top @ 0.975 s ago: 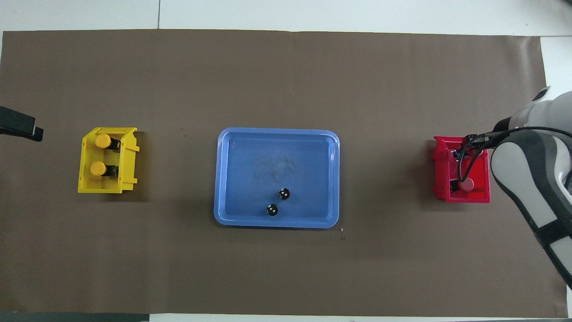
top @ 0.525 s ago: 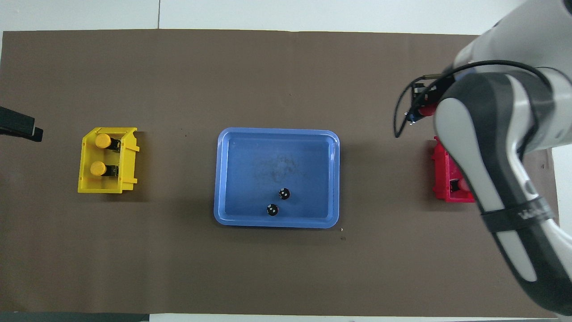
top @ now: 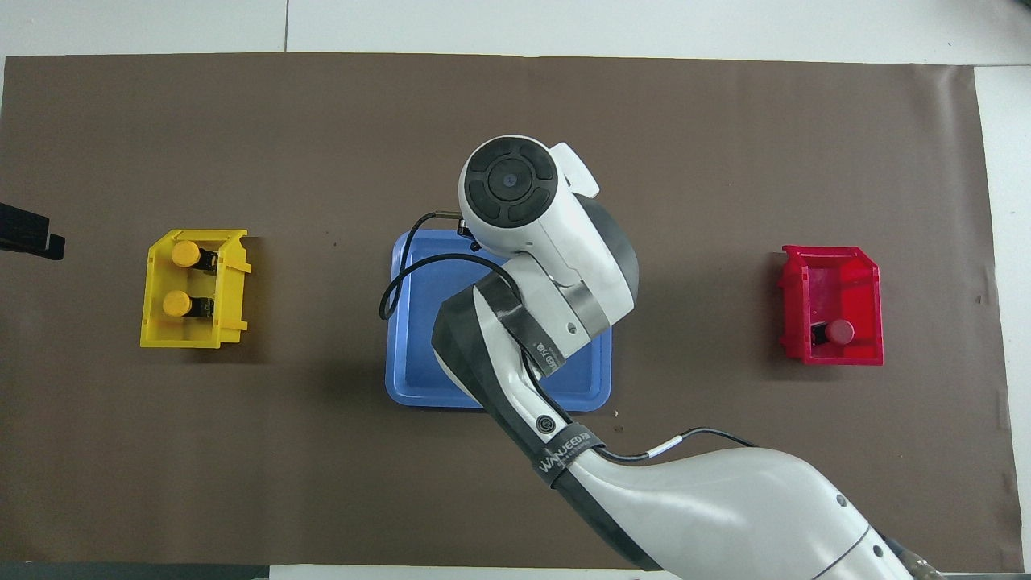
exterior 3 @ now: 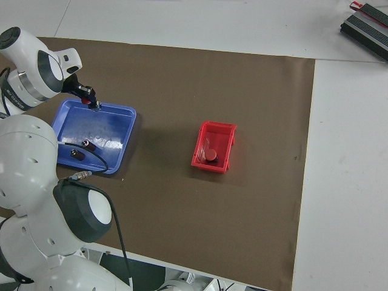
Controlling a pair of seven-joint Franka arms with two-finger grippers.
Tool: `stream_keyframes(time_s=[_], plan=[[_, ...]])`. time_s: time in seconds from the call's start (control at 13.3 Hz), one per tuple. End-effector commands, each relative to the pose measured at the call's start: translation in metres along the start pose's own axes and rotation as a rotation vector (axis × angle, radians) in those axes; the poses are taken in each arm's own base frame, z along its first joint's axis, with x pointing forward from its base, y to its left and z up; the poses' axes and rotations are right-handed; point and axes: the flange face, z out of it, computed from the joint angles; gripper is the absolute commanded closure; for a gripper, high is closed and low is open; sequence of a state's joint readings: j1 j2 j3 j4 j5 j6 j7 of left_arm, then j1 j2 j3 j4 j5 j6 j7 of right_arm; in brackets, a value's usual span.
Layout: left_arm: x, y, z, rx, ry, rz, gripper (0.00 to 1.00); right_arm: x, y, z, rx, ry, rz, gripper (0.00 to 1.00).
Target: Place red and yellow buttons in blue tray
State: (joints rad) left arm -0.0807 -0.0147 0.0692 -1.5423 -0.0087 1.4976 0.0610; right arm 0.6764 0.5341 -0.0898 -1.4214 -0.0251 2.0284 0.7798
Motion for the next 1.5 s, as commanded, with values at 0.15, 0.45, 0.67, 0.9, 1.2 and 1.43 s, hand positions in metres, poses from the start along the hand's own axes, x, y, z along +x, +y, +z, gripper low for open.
stream_keyframes(time_s=[0.15,0.45,0.67,0.9,1.2,1.43], plan=[[-0.007,-0.026,0.097,0.029,0.084,0.030,0.00,-0.012,0.002,0.017,-0.011,-0.015,0.026,0.86],[0.032,-0.006,0.177,0.034,0.080,0.059,0.10,-0.023,0.007,0.029,-0.016,-0.026,0.024,0.77],[0.045,0.002,0.207,0.036,0.064,0.078,0.26,-0.024,0.011,0.031,-0.017,-0.027,0.027,0.41],[0.050,0.002,0.234,0.039,0.076,0.082,0.26,-0.006,0.016,0.006,-0.002,0.003,0.039,0.00],[0.054,-0.002,0.243,0.040,0.082,0.075,0.26,0.067,0.172,-0.091,-0.018,-0.035,-0.080,0.03],[0.054,-0.001,0.257,0.040,0.067,0.079,0.26,0.062,0.318,-0.092,0.011,-0.130,-0.157,0.15]])
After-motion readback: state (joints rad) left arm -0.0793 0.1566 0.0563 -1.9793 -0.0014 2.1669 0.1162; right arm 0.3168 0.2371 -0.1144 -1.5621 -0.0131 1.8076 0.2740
